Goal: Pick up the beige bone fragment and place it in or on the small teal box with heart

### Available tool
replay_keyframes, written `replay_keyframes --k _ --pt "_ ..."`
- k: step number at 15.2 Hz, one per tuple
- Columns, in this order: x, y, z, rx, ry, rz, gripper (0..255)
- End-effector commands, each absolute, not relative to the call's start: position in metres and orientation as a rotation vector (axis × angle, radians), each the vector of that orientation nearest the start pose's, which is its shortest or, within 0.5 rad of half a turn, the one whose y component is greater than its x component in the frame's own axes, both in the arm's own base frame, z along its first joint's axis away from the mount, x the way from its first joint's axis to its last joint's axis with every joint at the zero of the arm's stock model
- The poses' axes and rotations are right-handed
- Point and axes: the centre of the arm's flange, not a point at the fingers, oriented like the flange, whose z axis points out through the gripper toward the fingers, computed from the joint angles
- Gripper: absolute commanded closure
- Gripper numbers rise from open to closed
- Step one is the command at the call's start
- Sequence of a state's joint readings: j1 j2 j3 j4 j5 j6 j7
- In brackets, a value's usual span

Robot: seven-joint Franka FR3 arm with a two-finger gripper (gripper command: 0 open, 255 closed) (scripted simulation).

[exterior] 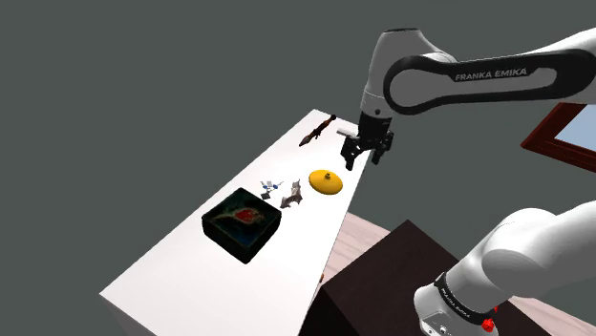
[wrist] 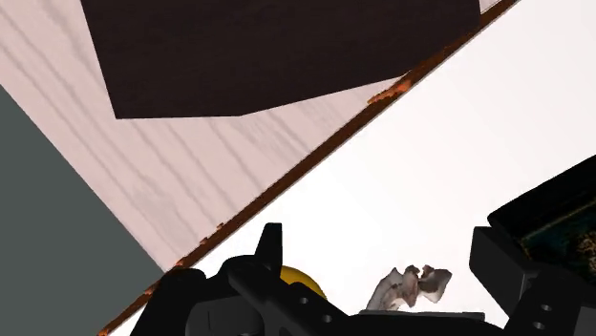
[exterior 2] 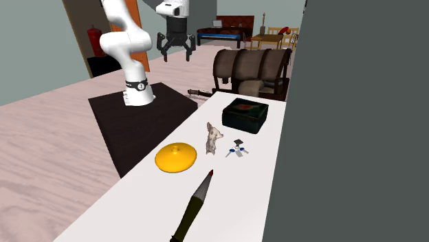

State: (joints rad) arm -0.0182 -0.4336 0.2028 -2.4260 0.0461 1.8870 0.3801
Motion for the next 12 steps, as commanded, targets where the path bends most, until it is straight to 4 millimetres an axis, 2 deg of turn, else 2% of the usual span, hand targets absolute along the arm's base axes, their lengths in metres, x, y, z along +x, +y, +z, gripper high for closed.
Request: replay_keyframes --k 1,12 --pt "0.412 0.088 0.434 -3.178 0.458 0.156 0" --pt "0.514 0.113 0.332 -3.108 0.874 0.166 0"
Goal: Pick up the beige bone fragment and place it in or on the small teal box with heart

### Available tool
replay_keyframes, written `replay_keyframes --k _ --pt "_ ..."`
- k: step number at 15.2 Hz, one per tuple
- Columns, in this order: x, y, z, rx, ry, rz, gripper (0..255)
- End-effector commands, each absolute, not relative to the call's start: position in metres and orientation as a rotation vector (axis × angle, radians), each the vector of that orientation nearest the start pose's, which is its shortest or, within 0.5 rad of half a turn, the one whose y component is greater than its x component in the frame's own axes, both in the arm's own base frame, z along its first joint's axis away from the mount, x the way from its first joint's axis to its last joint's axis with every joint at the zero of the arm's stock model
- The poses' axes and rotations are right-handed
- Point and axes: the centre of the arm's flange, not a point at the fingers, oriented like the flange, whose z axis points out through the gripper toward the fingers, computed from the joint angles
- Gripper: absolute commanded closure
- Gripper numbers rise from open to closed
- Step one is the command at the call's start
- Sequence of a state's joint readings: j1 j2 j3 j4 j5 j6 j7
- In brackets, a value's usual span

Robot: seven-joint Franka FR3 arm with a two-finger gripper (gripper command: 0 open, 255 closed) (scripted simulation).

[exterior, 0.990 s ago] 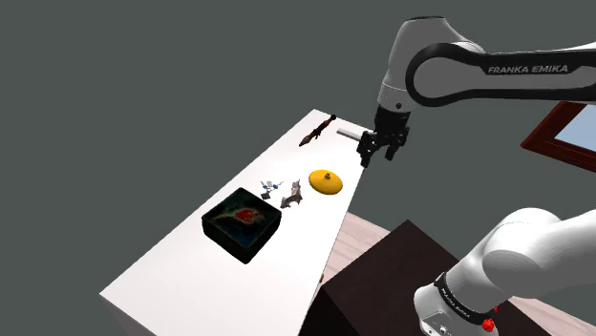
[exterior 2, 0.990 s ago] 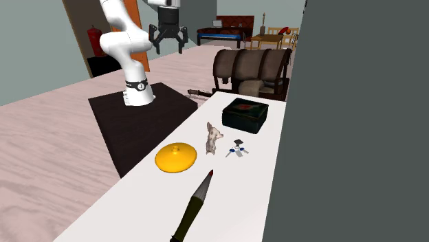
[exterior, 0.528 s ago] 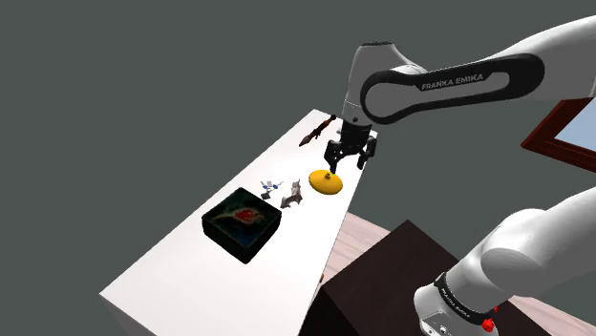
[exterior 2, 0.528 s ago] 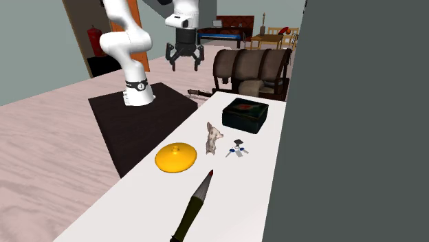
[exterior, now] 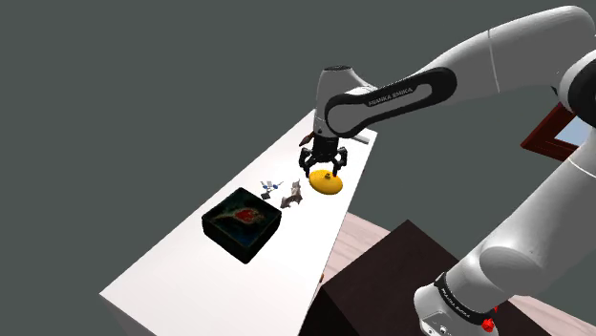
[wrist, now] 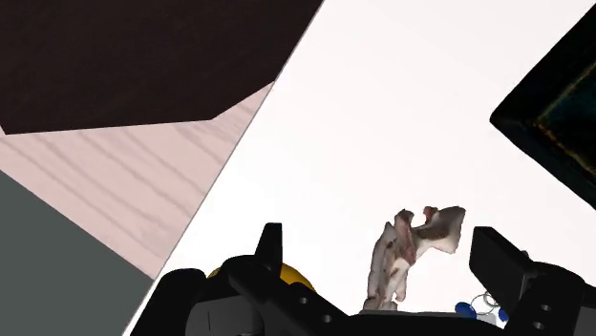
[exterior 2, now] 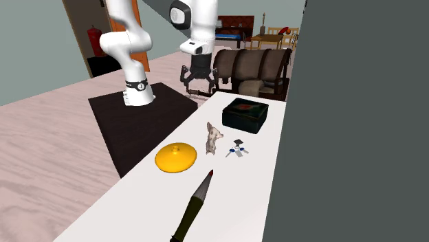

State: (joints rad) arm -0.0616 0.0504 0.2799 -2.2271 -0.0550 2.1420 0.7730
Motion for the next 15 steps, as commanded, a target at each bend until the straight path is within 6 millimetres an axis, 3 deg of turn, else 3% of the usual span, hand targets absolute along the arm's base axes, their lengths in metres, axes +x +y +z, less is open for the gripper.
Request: replay_keyframes --k 1,12,15 --pt "0.524 0.113 0.323 -3.099 0.912 0.166 0" --pt "0.627 0.106 0.222 -2.971 1.308 0.173 0" --pt "0.625 0.105 0.206 -2.971 1.308 0.173 0"
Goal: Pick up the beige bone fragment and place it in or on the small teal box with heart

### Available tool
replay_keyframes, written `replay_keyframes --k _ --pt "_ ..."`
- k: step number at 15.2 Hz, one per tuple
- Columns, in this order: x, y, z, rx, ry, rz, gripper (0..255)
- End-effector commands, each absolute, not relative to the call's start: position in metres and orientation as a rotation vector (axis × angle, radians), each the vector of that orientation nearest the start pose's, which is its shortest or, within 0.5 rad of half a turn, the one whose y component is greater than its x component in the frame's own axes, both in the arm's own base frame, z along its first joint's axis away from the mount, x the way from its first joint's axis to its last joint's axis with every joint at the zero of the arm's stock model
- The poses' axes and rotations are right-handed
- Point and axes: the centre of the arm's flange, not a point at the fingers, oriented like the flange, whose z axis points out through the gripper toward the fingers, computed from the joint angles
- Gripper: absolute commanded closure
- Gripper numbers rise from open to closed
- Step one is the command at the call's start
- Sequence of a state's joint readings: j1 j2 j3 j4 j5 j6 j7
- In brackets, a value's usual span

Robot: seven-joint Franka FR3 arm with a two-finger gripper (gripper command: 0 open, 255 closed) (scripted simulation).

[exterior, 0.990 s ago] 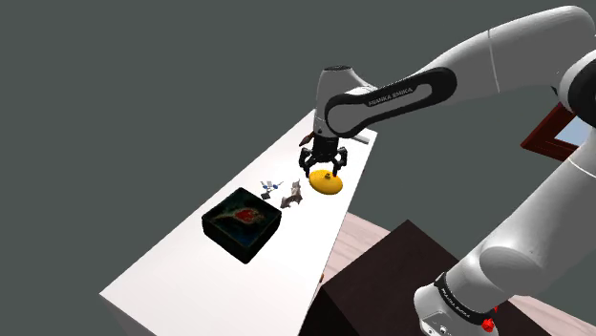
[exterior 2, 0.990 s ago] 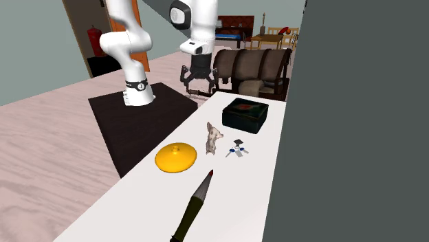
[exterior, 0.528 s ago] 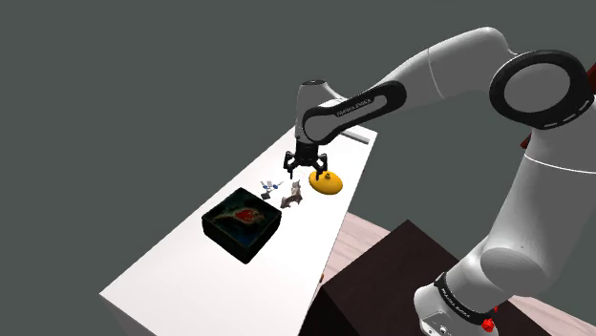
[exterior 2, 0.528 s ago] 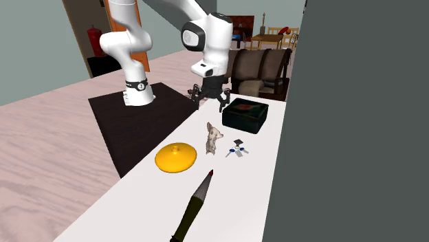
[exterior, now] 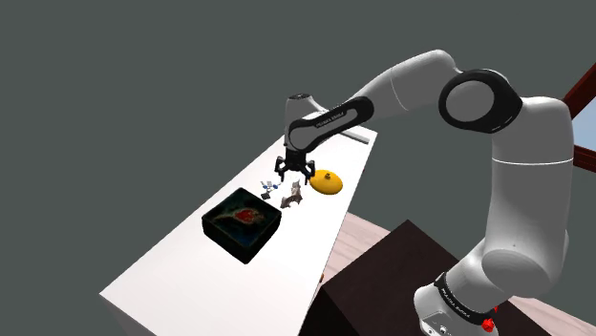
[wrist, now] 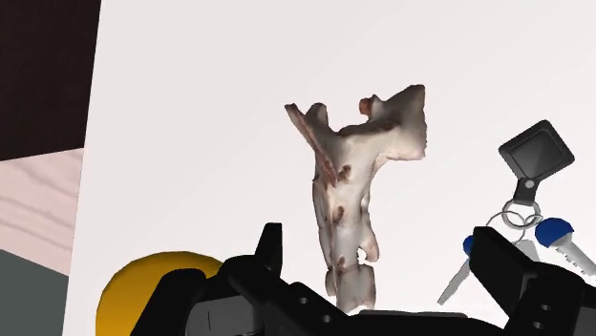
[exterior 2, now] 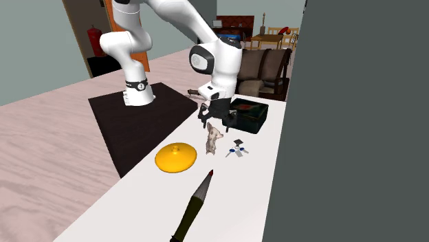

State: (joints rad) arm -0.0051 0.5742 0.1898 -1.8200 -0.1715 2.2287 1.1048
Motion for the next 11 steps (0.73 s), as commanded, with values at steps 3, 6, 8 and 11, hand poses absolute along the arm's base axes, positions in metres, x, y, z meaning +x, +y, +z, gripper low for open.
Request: replay_keyframes --k 3,6,8,11 --pt "0.622 0.104 0.191 -2.971 1.308 0.173 0" --pt "0.621 0.103 0.182 -2.971 1.308 0.173 0" --pt "0.621 0.103 0.182 -2.971 1.308 0.173 0" --pt "0.621 0.103 0.182 -2.971 1.308 0.173 0"
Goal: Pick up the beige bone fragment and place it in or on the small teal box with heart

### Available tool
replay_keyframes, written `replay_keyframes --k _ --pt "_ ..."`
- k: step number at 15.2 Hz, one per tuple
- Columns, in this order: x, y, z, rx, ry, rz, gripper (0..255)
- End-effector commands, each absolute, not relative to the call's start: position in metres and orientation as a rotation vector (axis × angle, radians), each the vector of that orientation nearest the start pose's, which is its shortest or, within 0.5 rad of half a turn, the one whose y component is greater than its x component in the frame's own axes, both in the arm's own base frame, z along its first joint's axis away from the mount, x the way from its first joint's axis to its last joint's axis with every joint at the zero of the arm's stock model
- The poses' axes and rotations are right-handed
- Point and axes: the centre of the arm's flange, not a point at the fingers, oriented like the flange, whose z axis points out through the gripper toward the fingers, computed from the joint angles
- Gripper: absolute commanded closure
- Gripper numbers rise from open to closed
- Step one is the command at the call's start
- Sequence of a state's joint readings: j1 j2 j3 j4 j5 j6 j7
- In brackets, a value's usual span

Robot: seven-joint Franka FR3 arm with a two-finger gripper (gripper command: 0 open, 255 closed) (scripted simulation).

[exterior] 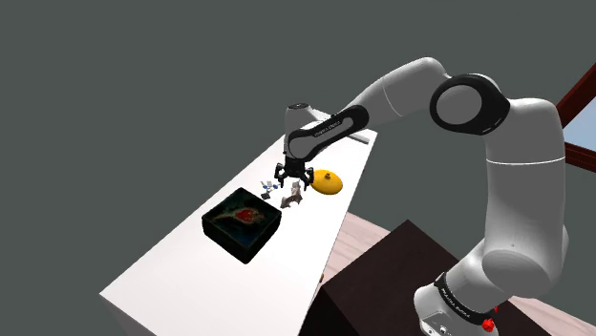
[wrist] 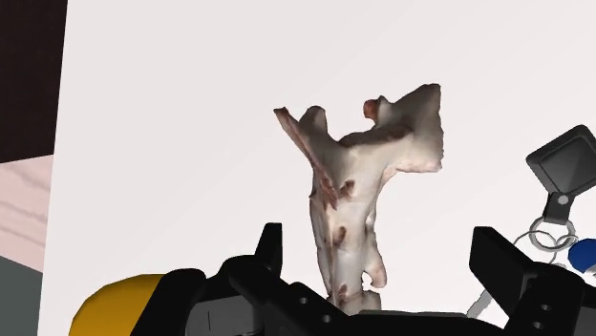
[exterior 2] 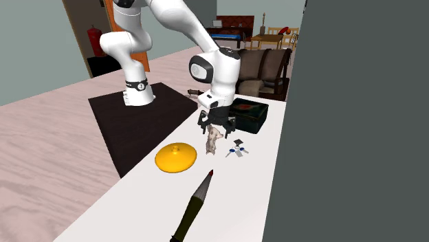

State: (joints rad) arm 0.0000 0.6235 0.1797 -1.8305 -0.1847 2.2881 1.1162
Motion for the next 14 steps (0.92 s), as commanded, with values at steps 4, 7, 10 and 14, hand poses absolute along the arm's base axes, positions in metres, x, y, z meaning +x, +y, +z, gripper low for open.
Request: replay_keyframes --k 4,7,10,14 --pt "0.621 0.103 0.182 -2.971 1.308 0.173 255" --pt "0.62 0.104 0.183 -2.971 1.308 0.173 255" --pt "0.619 0.103 0.184 -2.971 1.308 0.173 255" --pt "0.621 0.103 0.198 -2.971 1.308 0.173 255"
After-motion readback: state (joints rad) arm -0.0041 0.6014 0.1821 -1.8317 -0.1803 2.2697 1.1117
